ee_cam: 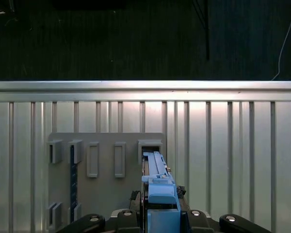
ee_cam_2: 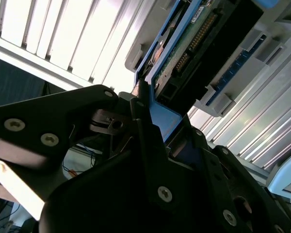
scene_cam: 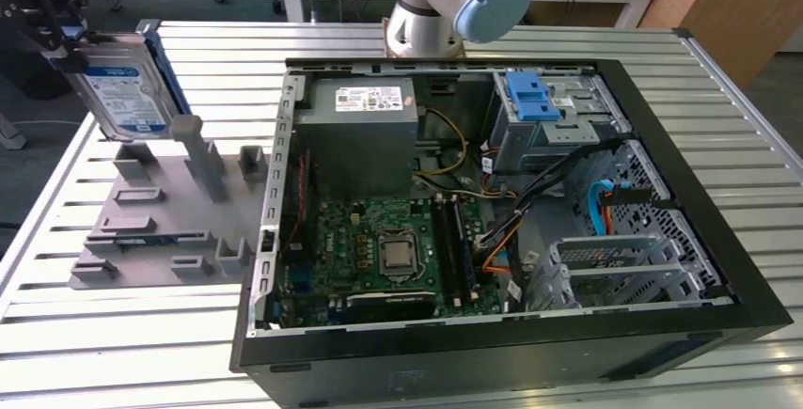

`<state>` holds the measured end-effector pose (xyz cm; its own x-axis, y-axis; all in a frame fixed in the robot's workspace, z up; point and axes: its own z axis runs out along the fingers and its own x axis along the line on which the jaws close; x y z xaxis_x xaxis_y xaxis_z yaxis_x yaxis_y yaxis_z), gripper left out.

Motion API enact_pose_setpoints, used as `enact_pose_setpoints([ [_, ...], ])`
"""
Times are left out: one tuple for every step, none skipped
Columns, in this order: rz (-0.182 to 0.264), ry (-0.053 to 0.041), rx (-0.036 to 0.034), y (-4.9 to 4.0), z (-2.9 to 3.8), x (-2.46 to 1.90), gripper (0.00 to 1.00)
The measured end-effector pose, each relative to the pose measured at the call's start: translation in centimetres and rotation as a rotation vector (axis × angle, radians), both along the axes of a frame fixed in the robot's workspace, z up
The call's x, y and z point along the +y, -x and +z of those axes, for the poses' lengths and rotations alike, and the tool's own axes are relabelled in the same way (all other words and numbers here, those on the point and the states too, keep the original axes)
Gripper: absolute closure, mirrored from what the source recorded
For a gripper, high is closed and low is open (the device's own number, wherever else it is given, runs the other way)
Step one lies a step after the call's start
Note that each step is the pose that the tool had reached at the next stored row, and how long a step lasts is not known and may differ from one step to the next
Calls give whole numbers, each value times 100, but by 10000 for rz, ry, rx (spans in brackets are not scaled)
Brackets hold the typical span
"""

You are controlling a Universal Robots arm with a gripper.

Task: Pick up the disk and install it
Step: 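Pick up the disk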

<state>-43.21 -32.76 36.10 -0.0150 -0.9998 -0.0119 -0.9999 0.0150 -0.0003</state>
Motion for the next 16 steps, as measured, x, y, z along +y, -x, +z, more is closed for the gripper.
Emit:
enact_pose_setpoints([
  [0,0,-1,0,12,0,64],
  [0,0,-1,0,25,0,64],
  [0,-1,-1,0,37,0,64],
  [0,0,-1,0,49,0,64],
  [0,-1,-1,0,60,0,64],
  [0,0,-2,0,70,0,64],
  [0,0,0,0,81,0,64],
  [0,0,-1,0,91,0,64],
  [0,-1,-2,1,98,0,64],
  [0,-1,-2,0,107,0,64],
  [0,-1,-1,0,116,0,64],
  [0,-1,-2,0,123,0,64],
  [0,-1,-2,0,128,0,64],
  [0,0,-1,0,133,0,64],
  [0,-1,-2,0,137,0,64],
  [0,-1,-2,1,141,0,64],
])
